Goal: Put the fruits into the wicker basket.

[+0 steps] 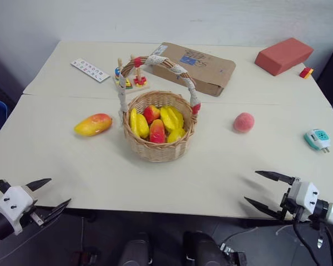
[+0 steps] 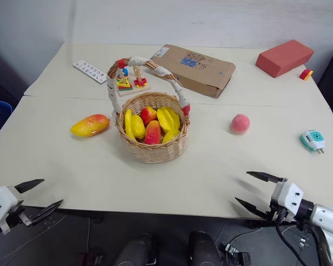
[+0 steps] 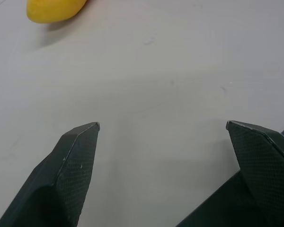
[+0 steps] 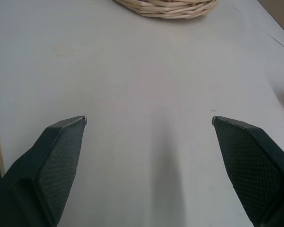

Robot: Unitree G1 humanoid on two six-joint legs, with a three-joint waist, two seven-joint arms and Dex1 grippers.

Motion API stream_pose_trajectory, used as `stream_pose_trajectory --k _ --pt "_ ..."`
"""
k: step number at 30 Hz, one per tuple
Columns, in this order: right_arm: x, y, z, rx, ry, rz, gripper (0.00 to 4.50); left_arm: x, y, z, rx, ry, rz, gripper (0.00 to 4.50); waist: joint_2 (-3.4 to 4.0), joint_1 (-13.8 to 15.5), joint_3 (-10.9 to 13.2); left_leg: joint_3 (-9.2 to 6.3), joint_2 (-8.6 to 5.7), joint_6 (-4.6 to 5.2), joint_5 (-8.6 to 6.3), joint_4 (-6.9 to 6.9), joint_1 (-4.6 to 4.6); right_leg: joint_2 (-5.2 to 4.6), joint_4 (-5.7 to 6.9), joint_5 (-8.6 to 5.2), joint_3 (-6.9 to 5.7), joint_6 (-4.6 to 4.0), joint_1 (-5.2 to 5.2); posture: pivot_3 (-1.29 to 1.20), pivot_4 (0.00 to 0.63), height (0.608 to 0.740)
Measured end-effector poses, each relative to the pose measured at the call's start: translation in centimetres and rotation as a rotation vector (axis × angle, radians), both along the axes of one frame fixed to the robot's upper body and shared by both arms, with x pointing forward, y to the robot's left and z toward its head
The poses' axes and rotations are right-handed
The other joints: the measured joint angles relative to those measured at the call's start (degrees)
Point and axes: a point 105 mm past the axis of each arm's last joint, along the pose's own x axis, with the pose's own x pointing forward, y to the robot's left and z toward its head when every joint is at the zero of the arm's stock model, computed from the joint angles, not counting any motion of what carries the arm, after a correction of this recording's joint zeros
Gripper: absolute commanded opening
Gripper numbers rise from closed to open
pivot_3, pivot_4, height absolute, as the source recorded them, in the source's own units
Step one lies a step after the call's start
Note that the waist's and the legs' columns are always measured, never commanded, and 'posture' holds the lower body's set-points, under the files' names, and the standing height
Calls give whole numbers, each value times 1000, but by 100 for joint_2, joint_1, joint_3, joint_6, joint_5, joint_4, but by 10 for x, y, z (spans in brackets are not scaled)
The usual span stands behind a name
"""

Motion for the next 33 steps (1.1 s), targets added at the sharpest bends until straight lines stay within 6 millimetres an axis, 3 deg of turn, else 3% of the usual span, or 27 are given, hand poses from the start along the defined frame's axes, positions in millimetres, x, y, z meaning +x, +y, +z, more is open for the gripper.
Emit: stream_pose_trajectory --k 17,20,24,26,30,33 --pt "5 19 8 38 14 16 4438 0 4 7 -73 31 55 4500 0 -19 0 1 0 13 8 2 1 0 4 0 0 0 0 0 150 740" --pt "13 42 34 185 -80 22 4438 3 7 14 -125 118 46 4500 1 -32 1 -1 0 5 14 1 0 1 14 0 0 -1 -6 0 150 740" --pt "12 81 85 363 -215 130 4438 23 8 50 -148 173 -5 4500 3 -9 2 -11 0 -26 16 1 -1 0 19 -1 -2 -3 -8 0 150 740" --pt "12 93 104 404 -236 184 4438 43 8 69 -127 201 -38 4500 4 40 3 -14 -5 -43 26 5 -4 0 22 -1 -3 -3 -7 0 150 740" --pt "18 111 161 368 -298 336 4438 99 2 128 -42 133 -78 4500 6 52 5 -6 -14 -20 37 10 -11 -1 23 2 -2 3 -15 0 150 740" --pt "19 112 176 347 -305 368 4438 130 1 128 -5 180 -79 4500 2 69 1 3 -14 -25 33 3 -13 23 58 -2 -16 -4 -22 0 150 740"
